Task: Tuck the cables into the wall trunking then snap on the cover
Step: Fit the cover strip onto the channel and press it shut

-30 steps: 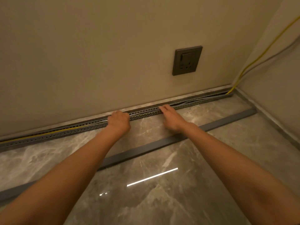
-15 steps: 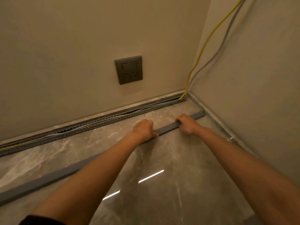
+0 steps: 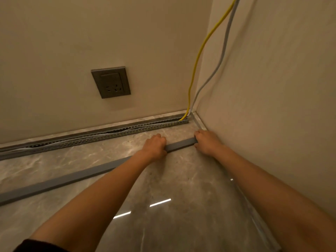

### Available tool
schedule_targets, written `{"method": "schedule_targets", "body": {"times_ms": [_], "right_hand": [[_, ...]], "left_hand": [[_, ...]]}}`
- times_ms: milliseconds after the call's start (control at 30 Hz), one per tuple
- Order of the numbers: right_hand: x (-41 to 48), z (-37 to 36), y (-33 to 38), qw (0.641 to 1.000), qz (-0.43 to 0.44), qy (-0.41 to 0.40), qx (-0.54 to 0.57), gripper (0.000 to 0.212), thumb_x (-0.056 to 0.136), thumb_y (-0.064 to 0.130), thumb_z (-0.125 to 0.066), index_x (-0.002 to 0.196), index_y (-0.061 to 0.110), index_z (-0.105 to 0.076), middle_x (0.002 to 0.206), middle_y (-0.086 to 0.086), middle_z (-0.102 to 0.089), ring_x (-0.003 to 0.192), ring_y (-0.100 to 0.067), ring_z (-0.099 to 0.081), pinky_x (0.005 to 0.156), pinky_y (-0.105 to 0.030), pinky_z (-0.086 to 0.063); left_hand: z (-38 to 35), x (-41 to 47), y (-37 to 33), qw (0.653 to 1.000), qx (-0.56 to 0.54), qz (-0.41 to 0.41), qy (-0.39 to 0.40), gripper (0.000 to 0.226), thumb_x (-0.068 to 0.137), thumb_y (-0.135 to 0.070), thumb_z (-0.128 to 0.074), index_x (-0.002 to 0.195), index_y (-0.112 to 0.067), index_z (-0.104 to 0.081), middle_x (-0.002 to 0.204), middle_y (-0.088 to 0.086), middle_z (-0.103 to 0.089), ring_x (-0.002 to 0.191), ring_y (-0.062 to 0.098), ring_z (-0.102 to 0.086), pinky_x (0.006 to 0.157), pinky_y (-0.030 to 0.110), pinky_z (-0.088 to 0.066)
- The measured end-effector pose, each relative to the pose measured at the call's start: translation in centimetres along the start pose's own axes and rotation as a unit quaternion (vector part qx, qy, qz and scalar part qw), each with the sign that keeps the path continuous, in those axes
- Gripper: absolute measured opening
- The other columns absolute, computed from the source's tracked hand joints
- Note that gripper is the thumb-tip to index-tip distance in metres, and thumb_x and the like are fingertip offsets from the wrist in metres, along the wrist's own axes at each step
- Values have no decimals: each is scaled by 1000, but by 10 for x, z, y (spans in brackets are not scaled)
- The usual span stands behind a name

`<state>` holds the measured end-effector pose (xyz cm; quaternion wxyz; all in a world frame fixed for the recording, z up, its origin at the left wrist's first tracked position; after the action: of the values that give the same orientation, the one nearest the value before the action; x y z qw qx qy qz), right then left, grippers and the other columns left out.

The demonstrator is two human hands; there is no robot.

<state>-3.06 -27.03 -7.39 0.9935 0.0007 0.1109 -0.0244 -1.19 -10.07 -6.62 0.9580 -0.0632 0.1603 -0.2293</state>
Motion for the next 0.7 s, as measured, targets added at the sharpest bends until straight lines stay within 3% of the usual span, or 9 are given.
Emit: {"method": "schedule_targets", "body": {"times_ms": [200, 333, 400, 500, 600, 700], "right_hand": [[18, 9, 6, 999, 26, -14, -25, 41, 94, 23, -52, 130, 7, -42, 138, -14, -48, 129, -28, -46, 112, -44, -25], [30, 13, 12, 998, 53, -39, 18, 49, 96, 32, -48, 138, 8, -36, 145, -13, -42, 135, -26, -39, 115, -42, -22], [37, 16, 14, 994, 67, -80, 32, 47, 96, 32, -47, 137, 10, -39, 143, -12, -45, 134, -26, -39, 115, -41, -23], [44, 26, 15, 983, 92, -151, 50, 38, 96, 25, -48, 131, 10, -48, 137, -10, -50, 130, -25, -42, 114, -37, -25], [56, 35, 17, 979, 121, -141, 77, 43, 98, 16, -45, 140, 9, -39, 148, -10, -42, 138, -24, -36, 119, -35, -18], [64, 32, 16, 986, 115, -111, 42, 47, 101, 15, -38, 146, 11, -28, 154, -9, -32, 144, -20, -26, 122, -37, -7]], "left_hand": [[8, 9, 11, 999, 14, 46, -9, 45, 81, -22, -66, 118, -1, -51, 125, 18, -52, 114, 32, -52, 92, 38, -47], [9, 21, 14, 996, -28, 80, -8, 62, 84, -12, -62, 136, -2, -29, 129, 20, -53, 115, 35, -54, 91, 41, -48], [9, 29, 16, 997, -40, 67, -16, 57, 86, -6, -58, 136, -5, -29, 129, 21, -52, 115, 36, -54, 92, 43, -47], [16, 35, 23, 995, -3, 25, -98, 37, 88, -2, -52, 123, -5, -43, 124, 20, -54, 111, 36, -54, 89, 44, -46], [25, 47, 29, 985, 46, -5, -164, 30, 89, 0, -49, 118, -4, -51, 123, 18, -55, 114, 32, -48, 93, 39, -42], [29, 58, 30, 986, 31, -19, -163, 26, 91, -3, -50, 116, -1, -51, 125, 18, -49, 116, 31, -43, 96, 38, -39]]}}
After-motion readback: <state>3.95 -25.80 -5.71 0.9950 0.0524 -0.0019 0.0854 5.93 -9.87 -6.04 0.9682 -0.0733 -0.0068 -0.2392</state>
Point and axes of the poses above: each hand's wrist, its own x-axis towards the middle knuckle, its own z-axis out of the back of the hand, y = z × x, the point moved 3 cm from there along x, towards the middle knuckle
